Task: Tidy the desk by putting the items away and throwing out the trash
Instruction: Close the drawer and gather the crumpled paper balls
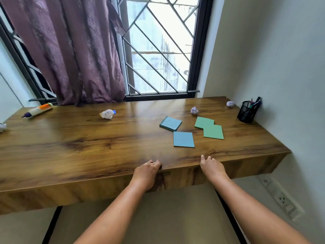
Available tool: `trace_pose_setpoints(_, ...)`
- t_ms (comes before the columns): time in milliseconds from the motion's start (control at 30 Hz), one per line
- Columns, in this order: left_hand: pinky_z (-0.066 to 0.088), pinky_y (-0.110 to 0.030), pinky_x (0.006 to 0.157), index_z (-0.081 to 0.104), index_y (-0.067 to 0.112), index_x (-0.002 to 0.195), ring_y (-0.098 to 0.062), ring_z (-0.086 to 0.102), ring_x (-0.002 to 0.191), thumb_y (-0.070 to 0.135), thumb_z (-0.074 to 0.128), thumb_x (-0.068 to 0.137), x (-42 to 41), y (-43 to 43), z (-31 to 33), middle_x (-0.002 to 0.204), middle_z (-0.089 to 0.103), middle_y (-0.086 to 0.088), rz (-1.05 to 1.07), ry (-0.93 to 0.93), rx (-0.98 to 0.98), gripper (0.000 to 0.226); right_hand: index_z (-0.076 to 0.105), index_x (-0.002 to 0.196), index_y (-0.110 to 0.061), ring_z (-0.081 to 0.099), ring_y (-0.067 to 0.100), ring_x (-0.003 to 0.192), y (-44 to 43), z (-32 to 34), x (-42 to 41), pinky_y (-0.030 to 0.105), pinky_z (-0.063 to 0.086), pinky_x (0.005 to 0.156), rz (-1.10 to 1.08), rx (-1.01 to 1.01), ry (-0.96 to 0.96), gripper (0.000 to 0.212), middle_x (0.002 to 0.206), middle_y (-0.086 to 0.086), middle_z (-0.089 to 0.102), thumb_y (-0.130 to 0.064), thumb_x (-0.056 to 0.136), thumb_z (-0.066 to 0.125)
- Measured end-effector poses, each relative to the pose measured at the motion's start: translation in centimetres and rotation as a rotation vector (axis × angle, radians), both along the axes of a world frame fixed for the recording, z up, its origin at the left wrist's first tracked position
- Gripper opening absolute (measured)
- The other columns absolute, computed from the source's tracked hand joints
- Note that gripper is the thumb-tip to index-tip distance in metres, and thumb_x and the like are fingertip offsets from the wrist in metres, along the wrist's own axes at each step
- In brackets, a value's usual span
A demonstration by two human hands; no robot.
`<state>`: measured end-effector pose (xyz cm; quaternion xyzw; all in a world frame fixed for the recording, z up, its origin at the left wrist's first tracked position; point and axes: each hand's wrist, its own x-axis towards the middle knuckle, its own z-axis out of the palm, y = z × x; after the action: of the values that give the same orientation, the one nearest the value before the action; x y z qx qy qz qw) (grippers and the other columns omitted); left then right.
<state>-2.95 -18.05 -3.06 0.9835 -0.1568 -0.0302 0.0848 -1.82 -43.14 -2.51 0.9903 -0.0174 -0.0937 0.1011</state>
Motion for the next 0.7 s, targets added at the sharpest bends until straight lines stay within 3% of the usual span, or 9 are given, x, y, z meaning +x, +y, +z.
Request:
trace_pose_setpoints(100, 0.041, -0.034, 0.104, 0.038, 0.031, 0.136, -0.017, 0.040, 0.134, 0.009, 0.055, 0.084, -2.2, 0.9, 0.8, 0.141, 0.047, 0.003, 0.050, 0.013, -0.046, 0.059, 0.025, 0.149, -0.013, 0.047, 0.029, 0.128, 0.6, 1.0, -1.8, 0.038, 0.047, 0.096, 0.017, 0.082, 0.018, 0.057, 0.141, 0.014, 0.046, -0.004, 0.096, 0.046)
trace_pose_setpoints(167, 0.036, -0.032, 0.109, 0.035, 0.031, 0.140, -0.016, 0.035, 0.137, 0.015, 0.057, 0.085, -3.7, 1.2, 1.3, 0.144, 0.043, 0.004, 0.072, 0.016, -0.080, 0.062, 0.029, 0.146, -0.019, 0.048, 0.026, 0.126, 1.0, 1.9, -3.5, 0.039, 0.049, 0.093, 0.033, 0.141, 0.031, 0.059, 0.137, 0.007, 0.051, -0.013, 0.093, 0.055)
trace_pose_setpoints(300, 0.032, -0.031, 0.110, 0.034, 0.029, 0.142, -0.013, 0.031, 0.138, 0.022, 0.060, 0.085, -6.0, 0.3, 3.5, 0.147, 0.039, 0.007, 0.047, -0.010, -0.139, 0.063, 0.025, 0.148, -0.025, 0.038, 0.024, 0.135, 1.5, 4.1, -6.8, 0.042, 0.045, 0.100, 0.041, 0.214, 0.040, 0.067, 0.148, 0.001, 0.040, -0.030, 0.091, 0.058)
trace_pose_setpoints(500, 0.042, -0.035, 0.101, 0.039, 0.030, 0.137, -0.018, 0.041, 0.130, 0.029, 0.064, 0.085, -6.0, -2.5, 7.2, 0.142, 0.045, 0.003, 0.056, -0.040, -0.279, 0.058, 0.027, 0.147, -0.027, 0.035, 0.022, 0.136, -0.8, 8.3, -8.1, 0.041, 0.042, 0.104, -0.013, 0.302, -0.089, 0.065, 0.150, 0.000, 0.035, -0.034, 0.090, 0.058)
trace_pose_setpoints(700, 0.041, -0.035, 0.099, 0.046, 0.028, 0.130, -0.021, 0.043, 0.127, 0.031, 0.067, 0.082, -0.2, -3.9, 9.3, 0.140, 0.048, 0.002, 0.106, -0.093, -0.343, 0.052, 0.032, 0.146, -0.024, 0.037, 0.023, 0.135, -3.7, 10.7, -2.9, 0.038, 0.039, 0.106, -0.110, 0.382, -0.132, 0.065, 0.150, 0.003, 0.036, -0.034, 0.088, 0.061)
